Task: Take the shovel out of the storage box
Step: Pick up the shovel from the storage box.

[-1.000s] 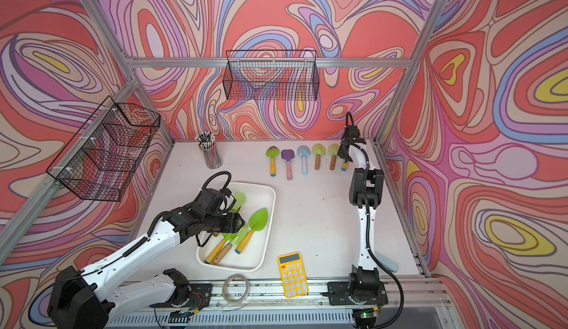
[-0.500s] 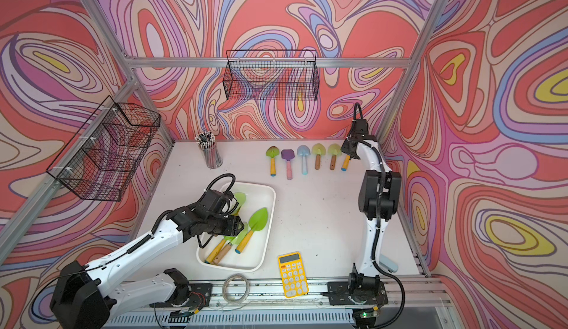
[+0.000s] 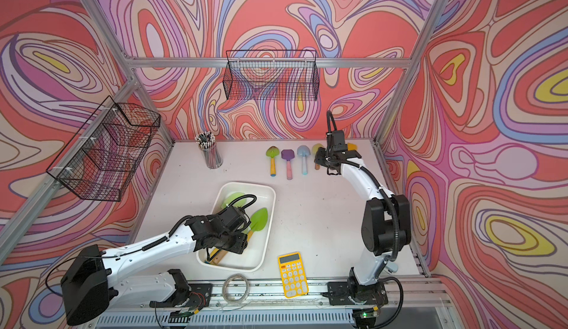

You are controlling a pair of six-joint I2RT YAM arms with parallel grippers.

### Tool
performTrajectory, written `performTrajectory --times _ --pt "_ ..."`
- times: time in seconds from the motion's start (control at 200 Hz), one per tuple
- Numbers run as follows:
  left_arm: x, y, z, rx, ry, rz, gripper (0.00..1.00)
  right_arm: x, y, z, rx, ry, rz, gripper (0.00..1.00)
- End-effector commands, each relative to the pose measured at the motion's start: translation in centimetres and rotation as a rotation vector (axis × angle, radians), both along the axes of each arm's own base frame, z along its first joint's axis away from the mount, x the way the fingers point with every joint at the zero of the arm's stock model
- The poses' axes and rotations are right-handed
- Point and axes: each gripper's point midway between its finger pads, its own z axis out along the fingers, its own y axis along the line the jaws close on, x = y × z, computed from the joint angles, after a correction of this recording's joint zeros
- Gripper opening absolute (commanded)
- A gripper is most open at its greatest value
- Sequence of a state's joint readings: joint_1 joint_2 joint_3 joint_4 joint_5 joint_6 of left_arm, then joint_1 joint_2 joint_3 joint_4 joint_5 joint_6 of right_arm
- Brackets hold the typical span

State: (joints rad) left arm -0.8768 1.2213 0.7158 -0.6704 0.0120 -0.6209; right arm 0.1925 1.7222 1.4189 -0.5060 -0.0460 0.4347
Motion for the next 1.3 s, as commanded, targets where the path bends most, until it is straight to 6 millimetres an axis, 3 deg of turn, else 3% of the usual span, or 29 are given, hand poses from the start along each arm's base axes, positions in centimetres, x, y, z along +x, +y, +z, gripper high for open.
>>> performTrajectory --times 0.0,0.26,0.626,1.222,1.297 --pt "-0.7 1.6 -1.3 0.099 0.018 0.031 0.59 -1.4 2.0 1.0 0.028 -0.029 0.039 0.45" --pt "-0.7 0.8 -1.5 0.226 -0.024 -0.053 0.57 -3.8 4.7 -1.6 0.052 0.018 0.087 0.44" --pt "-0.4 0.6 -1.7 0.277 -0.037 -0.087 0.43 -5.2 4.7 -3.3 0.065 0.047 0.089 0.43" --pt "-1.0 -0.3 -2.9 0.296 0.025 -0.143 0.41 -5.4 4.7 -3.4 0.069 0.039 0.095 0.43" --pt "-0.9 -0.4 -2.7 0.291 0.019 -0.144 0.34 -5.5 4.8 -3.4 0.073 0.040 0.097 0.43"
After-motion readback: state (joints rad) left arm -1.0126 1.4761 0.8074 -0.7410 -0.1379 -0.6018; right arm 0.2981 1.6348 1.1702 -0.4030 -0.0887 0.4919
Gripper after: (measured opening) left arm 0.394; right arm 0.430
